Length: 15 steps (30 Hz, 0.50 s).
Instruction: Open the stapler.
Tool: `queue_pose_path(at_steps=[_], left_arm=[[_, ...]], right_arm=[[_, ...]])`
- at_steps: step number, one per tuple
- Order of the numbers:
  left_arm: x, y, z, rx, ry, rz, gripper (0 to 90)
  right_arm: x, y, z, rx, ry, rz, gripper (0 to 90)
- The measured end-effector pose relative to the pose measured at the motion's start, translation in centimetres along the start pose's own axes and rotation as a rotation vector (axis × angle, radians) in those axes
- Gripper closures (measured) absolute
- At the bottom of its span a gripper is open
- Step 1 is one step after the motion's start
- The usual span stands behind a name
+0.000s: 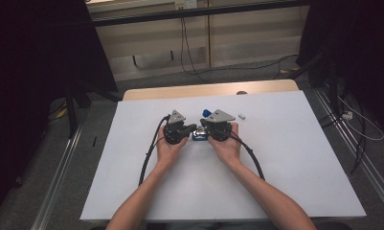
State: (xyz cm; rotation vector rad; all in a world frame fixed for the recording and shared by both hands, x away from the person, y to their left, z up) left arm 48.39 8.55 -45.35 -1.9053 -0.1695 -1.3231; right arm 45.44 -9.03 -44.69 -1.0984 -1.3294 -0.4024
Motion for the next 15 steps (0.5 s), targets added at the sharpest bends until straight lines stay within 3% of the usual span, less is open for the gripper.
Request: queue_pose_path(at_steps=[9, 12, 15], left_arm=[[0.0, 0.0, 0.0, 0.001, 0.003, 0.001, 90.0], [0.0, 0.0, 0.1, 0.001, 0.011, 0.003, 90.0], [0.0, 0.0, 0.1, -0.002, 0.009, 0.003, 90.0]], right_arm=[[0.2, -0.7, -0.6, -0.027, -0.010, 0.005, 90.0], [0.3, -1.2, -1.0, -0.058, -0.010, -0.012, 90.0], [0.3, -1.5, -1.4, -0.054, -0.003, -0.006, 90.0]])
Point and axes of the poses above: each handheld gripper's, and its own axes: y roughly forward along the jaws, x roughly out of its top, z roughly to its left, the point moved 1 cm from there along y, roughly forward along the jaws, and after that the axes turned 4 degrees about -y, right-handed, at the moved point
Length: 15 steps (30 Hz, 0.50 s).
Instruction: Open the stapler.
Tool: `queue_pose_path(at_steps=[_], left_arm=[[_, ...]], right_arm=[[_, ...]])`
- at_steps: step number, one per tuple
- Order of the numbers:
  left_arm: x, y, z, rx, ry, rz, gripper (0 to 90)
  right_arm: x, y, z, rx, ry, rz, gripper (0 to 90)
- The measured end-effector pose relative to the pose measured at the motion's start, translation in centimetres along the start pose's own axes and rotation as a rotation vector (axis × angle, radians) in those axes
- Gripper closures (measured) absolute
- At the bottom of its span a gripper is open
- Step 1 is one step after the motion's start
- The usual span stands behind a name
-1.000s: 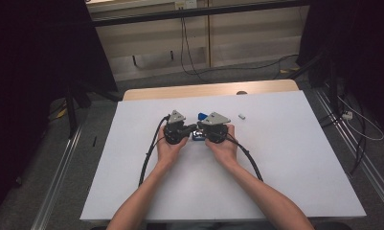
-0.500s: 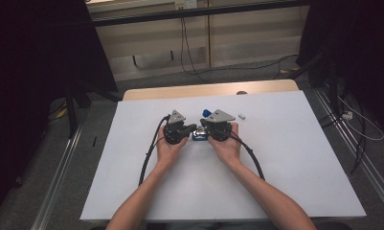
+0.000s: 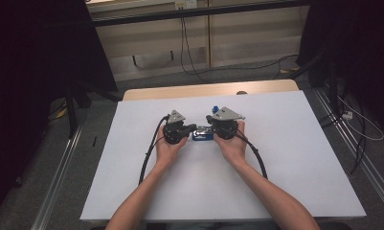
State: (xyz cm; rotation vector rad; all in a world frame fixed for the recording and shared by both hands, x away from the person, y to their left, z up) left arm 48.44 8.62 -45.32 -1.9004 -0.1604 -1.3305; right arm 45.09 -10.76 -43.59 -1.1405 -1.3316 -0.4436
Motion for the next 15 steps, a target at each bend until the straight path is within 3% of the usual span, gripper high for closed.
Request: queue_pose_path(at_steps=[7, 11, 13, 15], left_arm=[[0.0, 0.0, 0.0, -0.003, -0.006, -0.002, 90.0], [0.0, 0.0, 0.0, -0.003, -0.004, -0.001, 90.0], [0.0, 0.0, 0.0, -0.003, -0.005, -0.002, 90.0], [0.0, 0.0, 0.0, -0.003, -0.002, 0.000, 90.0]], right_arm=[[0.3, -0.5, -0.1, -0.003, -0.012, -0.004, 90.0], [0.4, -1.0, -0.8, -0.033, -0.013, -0.009, 90.0], [0.4, -1.2, -1.2, -0.024, 0.007, -0.007, 90.0], [0.4, -1.3, -1.2, -0.024, -0.002, -0.003, 90.0]])
Point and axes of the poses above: each handheld gripper's, and its own axes: y roughly forward along the jaws, x roughly out of its top, z roughly to its left, the point moved 1 cm from there along y, roughly forward along the jaws, and after that the axes turned 4 degrees about -y, right-handed, at the moved point
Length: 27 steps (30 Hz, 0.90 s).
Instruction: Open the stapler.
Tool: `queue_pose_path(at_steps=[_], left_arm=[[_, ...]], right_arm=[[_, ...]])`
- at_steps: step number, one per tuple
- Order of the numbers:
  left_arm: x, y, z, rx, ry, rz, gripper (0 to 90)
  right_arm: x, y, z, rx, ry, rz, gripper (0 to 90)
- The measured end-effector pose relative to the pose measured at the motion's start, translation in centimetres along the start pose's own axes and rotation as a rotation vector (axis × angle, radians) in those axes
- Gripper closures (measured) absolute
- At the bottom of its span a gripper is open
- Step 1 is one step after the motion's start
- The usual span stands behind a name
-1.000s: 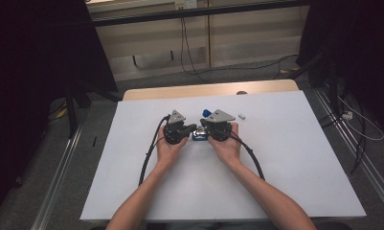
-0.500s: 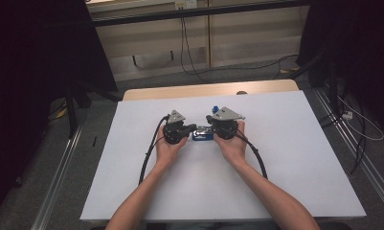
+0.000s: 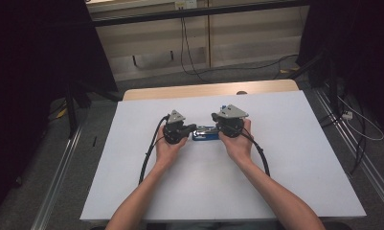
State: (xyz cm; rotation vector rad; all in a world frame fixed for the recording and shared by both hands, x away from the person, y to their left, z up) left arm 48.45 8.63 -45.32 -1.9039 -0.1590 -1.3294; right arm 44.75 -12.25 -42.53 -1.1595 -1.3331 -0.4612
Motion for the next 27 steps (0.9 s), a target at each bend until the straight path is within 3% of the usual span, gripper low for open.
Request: queue_pose_path(at_steps=[8, 15, 20, 27], left_arm=[[0.0, 0.0, 0.0, 0.001, -0.004, -0.003, 90.0], [0.0, 0.0, 0.0, 0.003, 0.000, -0.002, 90.0], [0.0, 0.0, 0.0, 0.001, -0.004, -0.003, 90.0], [-0.1, 0.0, -0.1, 0.004, -0.004, -0.004, 90.0]], right_arm=[[-0.1, -0.3, -0.2, -0.004, -0.009, -0.001, 90.0], [-0.2, -0.7, -0.9, -0.005, -0.024, 0.008, 90.0], [-0.3, -1.3, -2.0, -0.025, -0.002, 0.008, 90.0], [-0.6, -1.6, -2.3, -0.014, -0.018, 0.022, 90.0]])
Point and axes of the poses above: each handheld gripper's, and its own axes: y roughly forward along the jaws, x roughly out of its top, z roughly to its left, the point moved 1 cm from there along y, roughly forward along the jaws, and after that the axes turned 4 degrees about -y, right-handed, at the moved point
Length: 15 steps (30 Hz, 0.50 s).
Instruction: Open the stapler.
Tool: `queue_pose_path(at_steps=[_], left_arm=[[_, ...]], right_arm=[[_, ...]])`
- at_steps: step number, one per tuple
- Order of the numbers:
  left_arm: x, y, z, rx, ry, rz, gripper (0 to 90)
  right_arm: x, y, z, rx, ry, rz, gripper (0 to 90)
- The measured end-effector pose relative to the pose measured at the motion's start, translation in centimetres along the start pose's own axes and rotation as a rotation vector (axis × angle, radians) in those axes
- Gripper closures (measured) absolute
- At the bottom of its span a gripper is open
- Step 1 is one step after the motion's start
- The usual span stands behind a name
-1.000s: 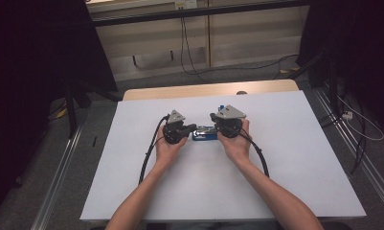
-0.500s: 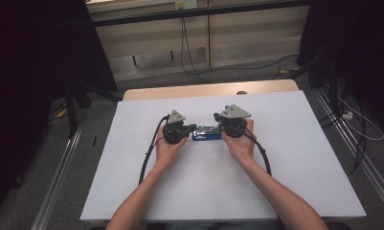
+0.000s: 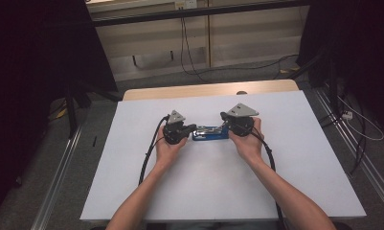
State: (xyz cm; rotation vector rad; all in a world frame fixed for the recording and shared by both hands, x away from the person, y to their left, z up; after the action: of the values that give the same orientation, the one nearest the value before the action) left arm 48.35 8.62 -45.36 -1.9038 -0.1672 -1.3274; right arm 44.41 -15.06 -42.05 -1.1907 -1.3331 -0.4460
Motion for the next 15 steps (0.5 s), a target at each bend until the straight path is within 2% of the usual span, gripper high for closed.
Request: queue_pose_path(at_steps=[15], left_arm=[[0.0, 0.0, 0.0, -0.001, -0.001, -0.001, 90.0]], right_arm=[[-1.1, -0.7, -1.1, 0.000, 0.009, 0.011, 90.0]])
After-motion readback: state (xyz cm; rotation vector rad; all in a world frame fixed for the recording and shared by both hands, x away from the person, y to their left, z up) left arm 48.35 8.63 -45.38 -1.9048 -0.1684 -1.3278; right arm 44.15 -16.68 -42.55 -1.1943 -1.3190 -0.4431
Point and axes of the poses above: each handheld gripper's, and its own axes: y roughly forward along the jaws, x roughly out of its top, z roughly to its left, the point moved 1 cm from there along y, roughly forward along the jaws, and after that the axes turned 4 degrees about -y, right-handed, at the moved point
